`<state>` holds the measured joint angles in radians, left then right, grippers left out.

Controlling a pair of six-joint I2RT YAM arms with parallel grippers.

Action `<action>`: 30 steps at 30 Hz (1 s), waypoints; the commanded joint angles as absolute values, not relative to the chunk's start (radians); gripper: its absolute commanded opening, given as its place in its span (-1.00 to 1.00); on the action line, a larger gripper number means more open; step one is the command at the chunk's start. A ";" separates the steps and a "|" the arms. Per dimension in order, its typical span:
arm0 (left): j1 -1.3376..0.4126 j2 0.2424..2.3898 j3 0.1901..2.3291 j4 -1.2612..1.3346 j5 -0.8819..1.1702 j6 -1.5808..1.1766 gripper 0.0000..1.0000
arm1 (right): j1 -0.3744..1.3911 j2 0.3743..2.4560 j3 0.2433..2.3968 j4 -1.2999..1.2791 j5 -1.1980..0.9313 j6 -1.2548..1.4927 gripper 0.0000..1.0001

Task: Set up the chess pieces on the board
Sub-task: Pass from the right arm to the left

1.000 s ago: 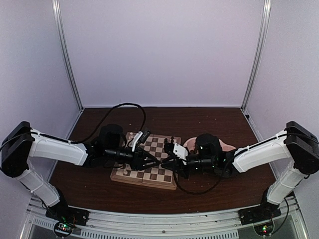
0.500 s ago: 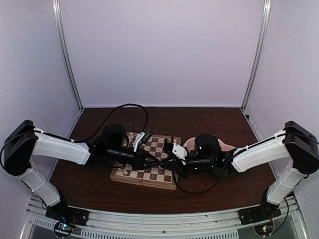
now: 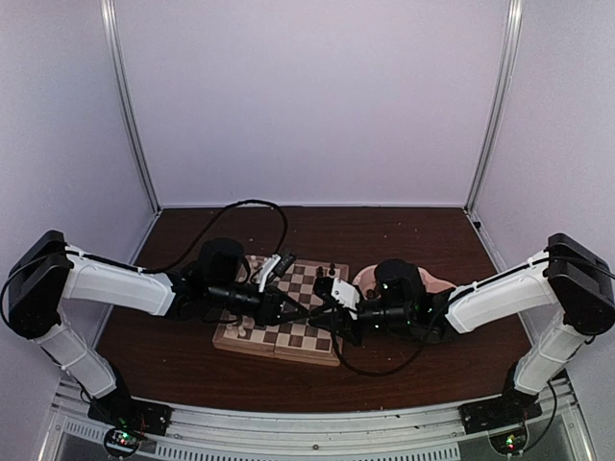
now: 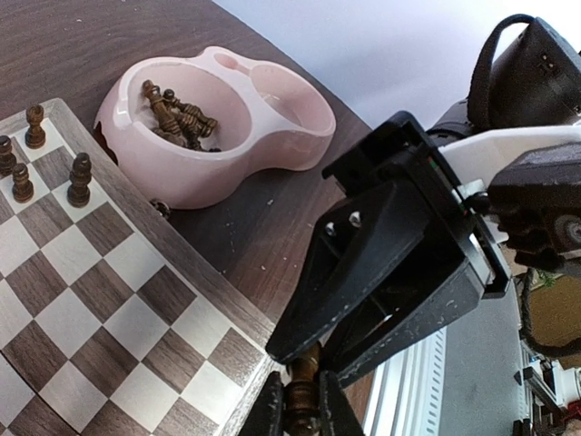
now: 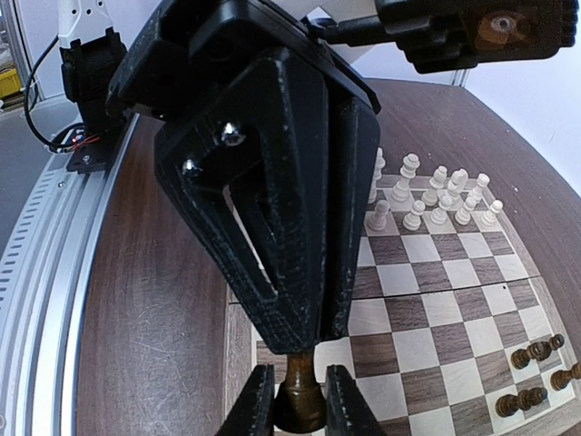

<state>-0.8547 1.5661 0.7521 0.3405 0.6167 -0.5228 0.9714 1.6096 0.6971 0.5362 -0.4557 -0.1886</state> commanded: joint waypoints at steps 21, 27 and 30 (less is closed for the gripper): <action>-0.898 1.520 0.849 0.102 0.402 -0.371 -0.87 | 0.979 1.553 0.644 0.644 -0.306 -0.161 -0.03; -0.910 1.522 0.871 0.048 0.343 -0.338 -0.87 | 0.979 1.509 0.610 0.672 -0.245 -0.149 0.02; -0.913 1.523 0.881 0.020 0.312 -0.329 -0.87 | 0.979 1.501 0.598 0.689 -0.222 -0.139 0.06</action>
<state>-0.9054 1.5360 0.8452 0.0536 0.3744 -0.3683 0.9714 1.5303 0.6197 0.6353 -0.2844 -0.1619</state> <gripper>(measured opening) 0.115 0.517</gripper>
